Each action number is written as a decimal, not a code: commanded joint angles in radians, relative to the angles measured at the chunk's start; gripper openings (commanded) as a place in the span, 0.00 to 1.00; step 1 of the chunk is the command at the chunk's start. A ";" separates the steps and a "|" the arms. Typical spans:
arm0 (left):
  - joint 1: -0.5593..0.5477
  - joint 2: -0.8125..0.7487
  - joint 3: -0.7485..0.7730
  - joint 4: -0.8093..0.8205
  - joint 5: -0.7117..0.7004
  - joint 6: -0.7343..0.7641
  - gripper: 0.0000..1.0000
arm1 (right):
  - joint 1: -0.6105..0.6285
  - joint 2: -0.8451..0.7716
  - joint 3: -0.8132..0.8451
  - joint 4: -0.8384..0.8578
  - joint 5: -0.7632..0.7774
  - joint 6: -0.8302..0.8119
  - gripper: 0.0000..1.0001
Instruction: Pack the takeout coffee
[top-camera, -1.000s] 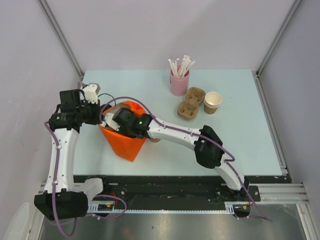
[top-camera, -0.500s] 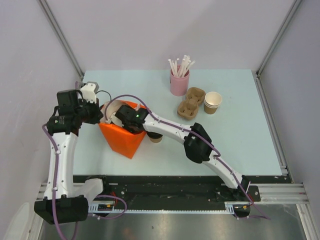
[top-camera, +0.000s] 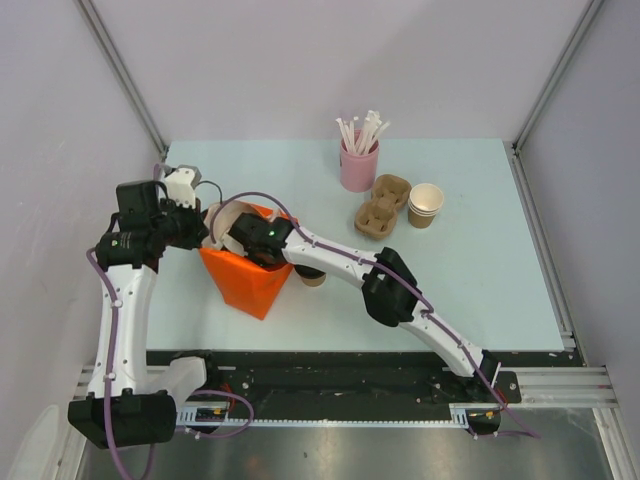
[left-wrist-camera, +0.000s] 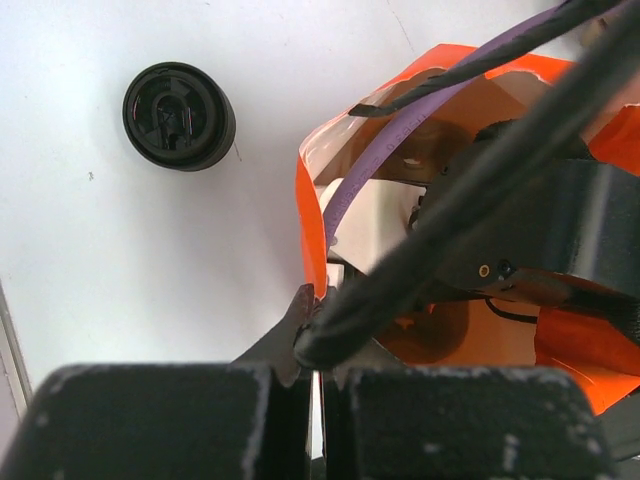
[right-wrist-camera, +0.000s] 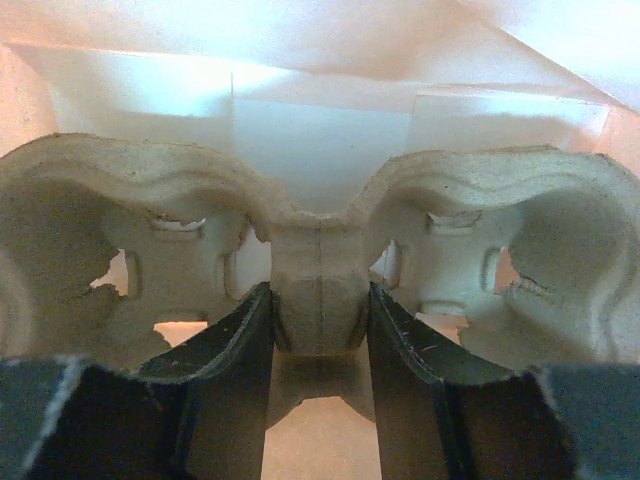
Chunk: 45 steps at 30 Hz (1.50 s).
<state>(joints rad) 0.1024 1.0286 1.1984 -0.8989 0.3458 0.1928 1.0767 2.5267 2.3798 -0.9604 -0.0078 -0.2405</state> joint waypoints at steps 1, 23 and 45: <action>-0.015 -0.022 0.001 0.086 0.073 0.026 0.01 | 0.005 0.026 0.018 -0.080 -0.018 0.009 0.39; -0.015 -0.033 -0.023 0.014 -0.008 0.119 0.00 | -0.001 -0.290 -0.122 0.275 -0.184 0.037 0.96; -0.020 -0.033 0.001 -0.001 -0.036 0.108 0.00 | -0.049 -0.493 -0.330 0.664 -0.317 0.130 0.98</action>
<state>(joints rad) 0.0887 1.0077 1.1717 -0.9005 0.3176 0.2882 1.0325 2.1647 2.0937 -0.4637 -0.2947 -0.1524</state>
